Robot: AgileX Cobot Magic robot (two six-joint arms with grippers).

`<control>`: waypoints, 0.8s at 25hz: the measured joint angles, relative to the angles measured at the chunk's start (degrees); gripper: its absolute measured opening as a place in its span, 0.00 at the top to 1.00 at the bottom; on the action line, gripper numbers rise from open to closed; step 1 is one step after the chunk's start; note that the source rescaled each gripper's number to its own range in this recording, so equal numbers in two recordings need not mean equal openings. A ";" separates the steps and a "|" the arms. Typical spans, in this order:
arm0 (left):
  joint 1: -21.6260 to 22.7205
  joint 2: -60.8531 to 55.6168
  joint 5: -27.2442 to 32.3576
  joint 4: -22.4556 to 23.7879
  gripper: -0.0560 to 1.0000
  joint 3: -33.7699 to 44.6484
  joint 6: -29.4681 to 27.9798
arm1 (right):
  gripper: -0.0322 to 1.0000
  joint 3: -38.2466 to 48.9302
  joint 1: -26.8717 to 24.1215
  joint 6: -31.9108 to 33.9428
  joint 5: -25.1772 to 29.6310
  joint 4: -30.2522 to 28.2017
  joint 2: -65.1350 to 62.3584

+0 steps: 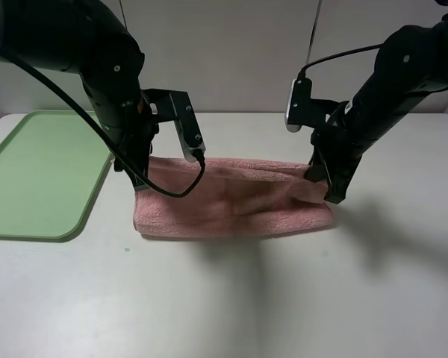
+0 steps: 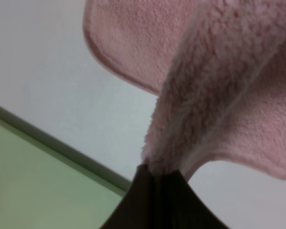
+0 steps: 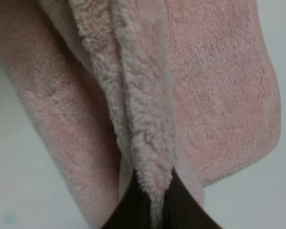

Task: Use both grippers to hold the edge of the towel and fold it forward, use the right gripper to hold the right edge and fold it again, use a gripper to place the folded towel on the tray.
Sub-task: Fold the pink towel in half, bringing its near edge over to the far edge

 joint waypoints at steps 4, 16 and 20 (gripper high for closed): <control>0.87 0.72 -1.11 -0.40 0.95 -0.20 0.19 | 0.97 -1.07 -1.01 0.00 -0.82 -0.02 1.70; 2.38 0.72 -5.46 -1.96 0.95 -0.43 0.47 | 0.97 -1.96 -3.62 -0.18 -2.27 0.68 2.88; 2.44 0.72 -5.41 -2.03 0.95 -0.43 0.47 | 0.97 -1.96 -3.62 -0.18 -3.95 0.62 2.88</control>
